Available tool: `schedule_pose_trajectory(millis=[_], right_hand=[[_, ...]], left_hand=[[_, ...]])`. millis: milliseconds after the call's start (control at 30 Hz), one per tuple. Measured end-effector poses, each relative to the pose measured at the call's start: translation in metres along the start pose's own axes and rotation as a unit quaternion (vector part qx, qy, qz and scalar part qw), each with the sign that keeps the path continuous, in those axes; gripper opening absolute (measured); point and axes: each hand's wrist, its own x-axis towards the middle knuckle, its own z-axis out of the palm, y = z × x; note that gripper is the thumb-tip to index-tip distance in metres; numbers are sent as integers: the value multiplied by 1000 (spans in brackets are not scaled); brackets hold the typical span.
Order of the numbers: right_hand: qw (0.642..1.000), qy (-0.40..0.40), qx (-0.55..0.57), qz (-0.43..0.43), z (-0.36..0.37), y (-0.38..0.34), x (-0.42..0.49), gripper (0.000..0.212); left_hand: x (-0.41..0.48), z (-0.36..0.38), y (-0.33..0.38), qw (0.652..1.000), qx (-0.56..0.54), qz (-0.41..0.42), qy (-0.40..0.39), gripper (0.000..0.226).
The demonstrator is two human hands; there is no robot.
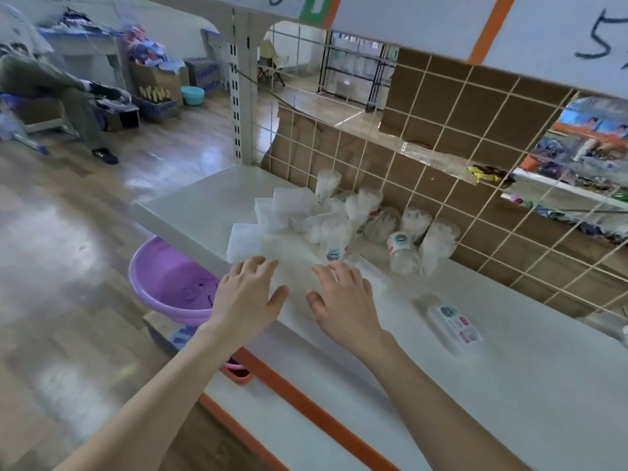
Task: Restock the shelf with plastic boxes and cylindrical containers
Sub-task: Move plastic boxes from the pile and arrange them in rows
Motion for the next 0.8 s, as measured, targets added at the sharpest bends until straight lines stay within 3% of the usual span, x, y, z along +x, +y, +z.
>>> schedule_pose_trajectory(millis=[333,567,700,733,800], right_hand=[[996,-9,2,84,20,-33,35,47],[992,14,8,128,28,-44,44,45],[989,41,48,137,27,-50,50,45],[987,54,73,134,25,-52,52,44],[978,82,138,134,19,-57,53,42]], left_hand=[[68,2,-47,997,57,26,-51,64],[89,-2,-57,996,22,10,-80,48],[95,-20,-70,978,-204,4,-37,34],[98,-27,-70,958,-282,-14,-52,28],[103,-38,-68,879,-454,-77,-122,24]])
